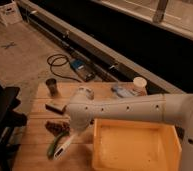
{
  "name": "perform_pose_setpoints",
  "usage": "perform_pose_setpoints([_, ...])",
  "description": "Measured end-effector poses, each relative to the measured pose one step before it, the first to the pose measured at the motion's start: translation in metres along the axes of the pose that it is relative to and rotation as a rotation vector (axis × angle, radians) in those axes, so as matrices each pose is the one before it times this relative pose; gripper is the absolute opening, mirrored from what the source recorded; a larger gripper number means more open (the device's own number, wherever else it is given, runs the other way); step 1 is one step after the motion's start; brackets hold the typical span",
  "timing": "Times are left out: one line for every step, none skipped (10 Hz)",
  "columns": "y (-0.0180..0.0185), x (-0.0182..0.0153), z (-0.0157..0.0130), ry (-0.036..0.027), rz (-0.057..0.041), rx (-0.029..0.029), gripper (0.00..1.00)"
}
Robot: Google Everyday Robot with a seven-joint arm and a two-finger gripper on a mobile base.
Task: Place brush in paper cup
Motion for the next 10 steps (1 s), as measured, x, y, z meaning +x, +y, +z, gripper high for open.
perform_pose_setpoints([-0.01423, 0.01145, -0.00659, 0.00690, -0.01641, 0.02577, 0.00])
perform_pose_setpoints([-0.01080, 0.01055, -0.00413, 0.00298, -0.00925, 0.02036, 0.00])
perform_pose_setpoints([-0.00726, 0.00901, -0.00229, 0.00272, -0.00427, 0.01292, 0.00])
perform_pose_setpoints([-0.01202, 0.01660, -0.00514, 0.01074, -0.00265, 0.02081, 0.00])
perform_pose_setpoints([-0.01015, 0.01667, -0.00651, 0.01613, -0.00070, 0.01547, 0.00])
perform_pose_setpoints([-0.00279, 0.01440, -0.00794, 0.01374, 0.00650, 0.00924, 0.00])
perform_pose_setpoints([0.00239, 0.02307, -0.01215, 0.02651, 0.01365, 0.01399, 0.00])
perform_pose_setpoints([0.00530, 0.01823, -0.01060, 0.01727, 0.02158, 0.01202, 0.00])
perform_pose_setpoints([0.00869, 0.02290, -0.01166, 0.01840, 0.03407, 0.01159, 0.00])
perform_pose_setpoints([0.00793, 0.01855, -0.00778, 0.00880, 0.02953, 0.00587, 0.00])
